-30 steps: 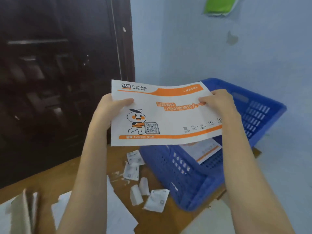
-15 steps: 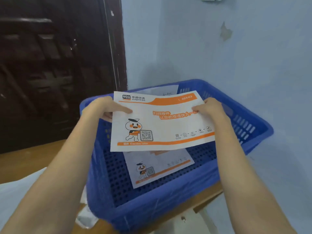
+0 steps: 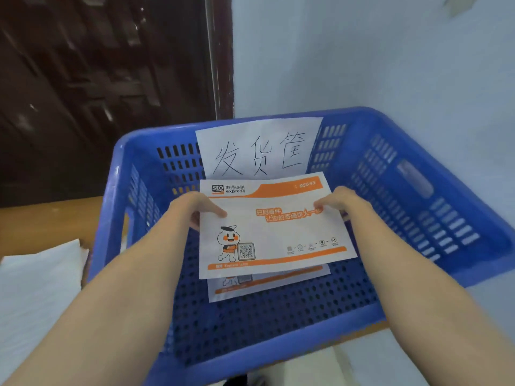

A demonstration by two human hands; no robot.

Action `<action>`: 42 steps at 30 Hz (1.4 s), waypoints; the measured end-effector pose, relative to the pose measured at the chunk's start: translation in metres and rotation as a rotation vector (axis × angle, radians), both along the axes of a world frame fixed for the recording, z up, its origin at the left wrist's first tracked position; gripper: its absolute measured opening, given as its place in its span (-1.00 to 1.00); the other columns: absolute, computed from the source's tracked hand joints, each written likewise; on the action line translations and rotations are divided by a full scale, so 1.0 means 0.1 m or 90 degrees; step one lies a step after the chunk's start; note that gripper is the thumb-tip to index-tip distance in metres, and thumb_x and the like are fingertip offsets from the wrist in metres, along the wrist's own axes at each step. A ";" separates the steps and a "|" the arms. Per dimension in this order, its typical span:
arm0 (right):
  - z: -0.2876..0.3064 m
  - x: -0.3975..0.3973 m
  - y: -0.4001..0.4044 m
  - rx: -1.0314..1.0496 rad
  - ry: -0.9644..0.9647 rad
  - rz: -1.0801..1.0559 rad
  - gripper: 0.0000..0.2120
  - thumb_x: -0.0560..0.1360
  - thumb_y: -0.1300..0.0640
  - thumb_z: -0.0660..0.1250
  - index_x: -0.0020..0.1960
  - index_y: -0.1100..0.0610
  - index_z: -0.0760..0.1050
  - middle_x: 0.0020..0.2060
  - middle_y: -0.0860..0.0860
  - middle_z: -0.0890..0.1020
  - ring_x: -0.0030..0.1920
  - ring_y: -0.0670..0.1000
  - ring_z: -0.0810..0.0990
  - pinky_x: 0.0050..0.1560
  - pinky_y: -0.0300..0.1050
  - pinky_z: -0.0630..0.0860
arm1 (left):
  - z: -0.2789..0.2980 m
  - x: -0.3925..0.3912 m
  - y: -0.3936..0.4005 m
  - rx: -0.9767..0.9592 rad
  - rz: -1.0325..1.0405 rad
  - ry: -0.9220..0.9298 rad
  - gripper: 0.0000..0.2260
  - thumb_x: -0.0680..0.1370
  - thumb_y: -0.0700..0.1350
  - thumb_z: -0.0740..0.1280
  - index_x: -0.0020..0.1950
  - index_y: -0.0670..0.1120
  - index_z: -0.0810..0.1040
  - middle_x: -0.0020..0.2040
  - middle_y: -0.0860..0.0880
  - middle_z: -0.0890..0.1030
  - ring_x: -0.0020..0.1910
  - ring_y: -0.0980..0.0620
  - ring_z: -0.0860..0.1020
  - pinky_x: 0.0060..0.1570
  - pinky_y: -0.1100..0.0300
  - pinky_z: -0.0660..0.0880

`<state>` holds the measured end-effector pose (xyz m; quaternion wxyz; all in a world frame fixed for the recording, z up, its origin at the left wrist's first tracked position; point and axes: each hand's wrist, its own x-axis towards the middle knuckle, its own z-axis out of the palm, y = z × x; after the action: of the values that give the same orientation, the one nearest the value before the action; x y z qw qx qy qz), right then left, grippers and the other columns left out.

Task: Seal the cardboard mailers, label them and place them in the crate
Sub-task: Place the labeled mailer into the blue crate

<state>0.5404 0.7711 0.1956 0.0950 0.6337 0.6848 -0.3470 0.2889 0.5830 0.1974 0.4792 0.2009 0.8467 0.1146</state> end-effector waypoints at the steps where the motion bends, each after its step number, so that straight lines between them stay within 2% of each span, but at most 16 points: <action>1: -0.11 -0.03 0.03 -0.010 -0.007 0.005 -0.58 0.35 0.03 0.47 0.12 0.16 0.43 0.09 0.13 0.56 0.06 0.16 0.57 0.13 0.12 0.53 | -0.12 0.00 0.03 -0.008 0.006 -0.008 -0.61 0.46 0.00 0.48 0.15 -0.18 0.48 -0.18 -0.11 0.62 -0.24 -0.04 0.61 -0.26 0.13 0.58; 3: -0.32 -0.09 0.07 -0.019 -0.012 0.011 -0.62 0.39 0.05 0.45 0.12 0.16 0.44 0.09 0.12 0.56 0.07 0.14 0.57 0.10 0.08 0.55 | -0.36 0.00 0.07 -0.015 0.033 -0.021 -0.68 0.48 -0.02 0.46 0.09 -0.16 0.48 -0.19 -0.10 0.61 -0.24 -0.05 0.61 -0.28 0.12 0.57; 6: -0.61 -0.16 0.12 -0.007 -0.015 0.015 -0.61 0.39 0.02 0.46 0.12 0.18 0.47 0.08 0.12 0.59 0.06 0.14 0.58 0.08 0.06 0.56 | -0.71 -0.04 0.09 -0.020 0.086 -0.048 -0.68 0.47 -0.05 0.47 0.10 -0.17 0.49 -0.06 -0.14 0.63 -0.09 -0.12 0.63 -0.08 0.01 0.60; 8: -0.80 -0.19 0.11 0.002 -0.013 0.006 -0.53 0.36 0.00 0.49 0.16 0.21 0.45 0.09 0.12 0.59 0.07 0.15 0.58 0.07 0.06 0.56 | -0.92 -0.06 0.06 -0.023 0.132 -0.069 -0.65 0.43 -0.08 0.51 0.12 -0.19 0.52 0.00 -0.17 0.64 -0.05 -0.15 0.63 0.02 -0.05 0.59; 11: -1.02 -0.21 0.09 0.011 -0.021 0.004 -0.36 0.37 -0.03 0.49 0.29 0.23 0.33 0.18 0.15 0.53 0.15 0.17 0.53 0.10 0.07 0.53 | -1.17 -0.05 0.00 -0.011 0.200 -0.090 -0.76 0.40 -0.15 0.53 -0.06 -0.17 0.52 0.00 -0.18 0.63 -0.06 -0.14 0.62 0.05 -0.07 0.58; 14: -1.20 -0.23 0.05 0.017 -0.037 0.019 -0.34 0.40 -0.05 0.46 0.34 0.23 0.27 0.21 0.16 0.51 0.18 0.18 0.52 0.08 0.04 0.52 | -1.36 -0.03 -0.05 -0.002 0.202 -0.051 -0.75 0.38 -0.11 0.55 -0.17 -0.12 0.49 0.03 -0.16 0.63 -0.02 -0.13 0.61 0.07 -0.04 0.57; 21: -1.43 -0.22 0.00 0.049 -0.135 0.032 -0.30 0.42 -0.13 0.42 0.36 0.22 0.24 0.25 0.15 0.48 0.22 0.15 0.50 -0.02 -0.04 0.47 | -1.47 0.04 -0.07 -0.024 0.149 0.025 -0.58 0.38 -0.06 0.54 0.13 -0.21 0.55 0.13 -0.19 0.61 0.08 -0.15 0.60 -0.05 0.07 0.57; 25: -1.49 -0.22 -0.05 0.079 -0.187 0.041 -0.14 0.35 -0.23 0.44 0.41 0.22 0.18 0.33 0.16 0.40 0.31 0.15 0.42 0.11 0.01 0.47 | -1.52 0.05 -0.04 -0.056 0.080 0.097 -0.51 0.40 0.03 0.51 0.19 -0.23 0.54 0.16 -0.18 0.60 0.10 -0.12 0.59 0.03 0.10 0.57; 27: -1.49 -0.23 -0.07 0.079 -0.205 0.042 -0.15 0.36 -0.22 0.44 0.41 0.22 0.17 0.33 0.16 0.40 0.31 0.14 0.41 0.10 0.00 0.46 | -1.47 0.09 -0.02 -0.114 0.032 0.128 -0.34 0.42 0.16 0.46 0.34 -0.24 0.42 0.28 -0.21 0.49 0.20 -0.12 0.52 0.10 0.13 0.51; 29: -1.44 -0.27 -0.09 0.101 -0.223 0.059 -0.22 0.39 -0.17 0.43 0.38 0.23 0.19 0.31 0.17 0.41 0.30 0.14 0.41 0.13 0.00 0.45 | -1.41 0.13 -0.02 -0.177 0.011 0.139 -0.20 0.42 0.26 0.41 0.46 -0.22 0.26 0.37 -0.24 0.32 0.29 -0.13 0.42 0.17 0.13 0.45; 30: -1.39 -0.29 -0.09 0.114 -0.223 0.066 -0.26 0.40 -0.15 0.42 0.37 0.24 0.21 0.31 0.17 0.42 0.30 0.14 0.42 0.18 0.01 0.43 | -1.39 0.13 -0.01 -0.196 -0.009 0.150 -0.19 0.43 0.28 0.38 0.47 -0.20 0.24 0.37 -0.25 0.28 0.30 -0.13 0.39 0.18 0.13 0.44; 33: -1.16 -0.38 -0.09 0.075 -0.181 0.089 -0.29 0.44 -0.16 0.39 0.38 0.24 0.26 0.30 0.15 0.45 0.29 0.15 0.45 0.28 0.03 0.37 | -1.20 0.13 0.02 -0.214 -0.081 0.158 -0.29 0.50 0.21 0.34 0.49 -0.17 0.25 0.41 -0.20 0.33 0.36 -0.15 0.36 0.24 0.09 0.41; 35: -0.90 -0.48 -0.05 -0.021 -0.143 0.146 -0.34 0.45 -0.16 0.39 0.37 0.22 0.34 0.27 0.14 0.50 0.23 0.14 0.51 0.25 0.03 0.44 | -0.94 0.12 0.10 -0.207 -0.118 0.137 -0.36 0.53 0.13 0.34 0.49 -0.17 0.26 0.43 -0.16 0.35 0.39 -0.15 0.36 0.31 0.05 0.37; 37: -0.53 -0.57 -0.06 -0.104 -0.128 0.231 -0.34 0.46 -0.19 0.36 0.38 0.22 0.35 0.28 0.16 0.50 0.21 0.16 0.53 0.25 0.09 0.47 | -0.59 0.09 0.14 -0.178 -0.140 0.119 -0.38 0.55 0.15 0.31 0.47 -0.20 0.29 0.42 -0.16 0.38 0.40 -0.14 0.37 0.37 0.01 0.32; 40: 0.08 -0.69 -0.14 -0.167 -0.048 0.266 -0.29 0.51 -0.18 0.29 0.43 0.31 0.26 0.33 0.24 0.44 0.28 0.21 0.48 0.32 0.13 0.41 | -0.03 0.00 0.12 -0.086 -0.103 0.033 -0.29 0.47 0.24 0.36 0.38 -0.27 0.38 0.27 -0.21 0.50 0.26 -0.16 0.49 0.34 -0.04 0.39; 42: 0.45 -0.73 -0.23 -0.178 -0.003 0.270 -0.28 0.54 -0.17 0.25 0.45 0.34 0.21 0.26 0.25 0.48 0.22 0.21 0.51 0.30 0.08 0.42 | 0.33 -0.01 0.04 0.008 -0.054 -0.015 -0.27 0.47 0.22 0.37 0.38 -0.32 0.36 0.34 -0.25 0.45 0.30 -0.17 0.46 0.34 -0.03 0.40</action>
<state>0.4671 0.7481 0.2403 0.2539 0.4573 0.7474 -0.4096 0.2881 0.5873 0.2309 0.4921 0.2383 0.8310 0.1021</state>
